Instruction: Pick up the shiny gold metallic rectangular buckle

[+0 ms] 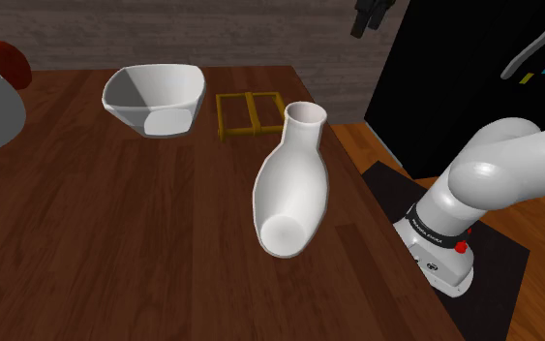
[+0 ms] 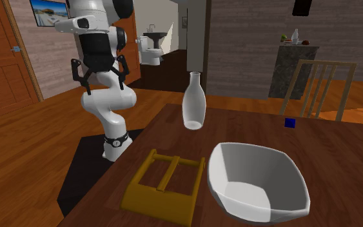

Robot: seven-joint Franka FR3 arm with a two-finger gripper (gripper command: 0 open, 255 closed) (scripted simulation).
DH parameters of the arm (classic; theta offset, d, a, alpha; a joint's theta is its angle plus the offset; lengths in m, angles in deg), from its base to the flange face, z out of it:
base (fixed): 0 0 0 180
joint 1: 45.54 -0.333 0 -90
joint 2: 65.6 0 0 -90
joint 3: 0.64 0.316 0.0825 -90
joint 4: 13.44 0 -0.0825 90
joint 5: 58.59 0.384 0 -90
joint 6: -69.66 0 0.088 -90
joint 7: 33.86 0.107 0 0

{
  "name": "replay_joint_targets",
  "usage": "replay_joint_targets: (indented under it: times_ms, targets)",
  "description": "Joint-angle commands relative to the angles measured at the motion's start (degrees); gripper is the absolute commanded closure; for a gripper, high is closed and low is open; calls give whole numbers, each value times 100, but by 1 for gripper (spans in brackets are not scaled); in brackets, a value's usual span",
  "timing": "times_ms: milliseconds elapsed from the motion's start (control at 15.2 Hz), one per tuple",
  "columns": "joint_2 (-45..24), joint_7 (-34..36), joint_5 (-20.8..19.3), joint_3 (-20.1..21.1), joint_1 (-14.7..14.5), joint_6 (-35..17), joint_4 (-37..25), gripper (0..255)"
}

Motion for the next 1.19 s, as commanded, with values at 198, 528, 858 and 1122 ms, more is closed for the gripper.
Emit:
replay_joint_targets:
  times_ms: [198, 528, 858, 1122]
  targets:
    - [-155, 735, 189, 441, 97, -490, 262, 0]
    - [-664, 1964, 418, 1195, 297, -1320, 466, 0]
    - [-1457, 3240, 443, 1963, 596, -2122, 386, 0]
    - [-2264, 4349, 217, 2584, 933, -2694, 128, 0]
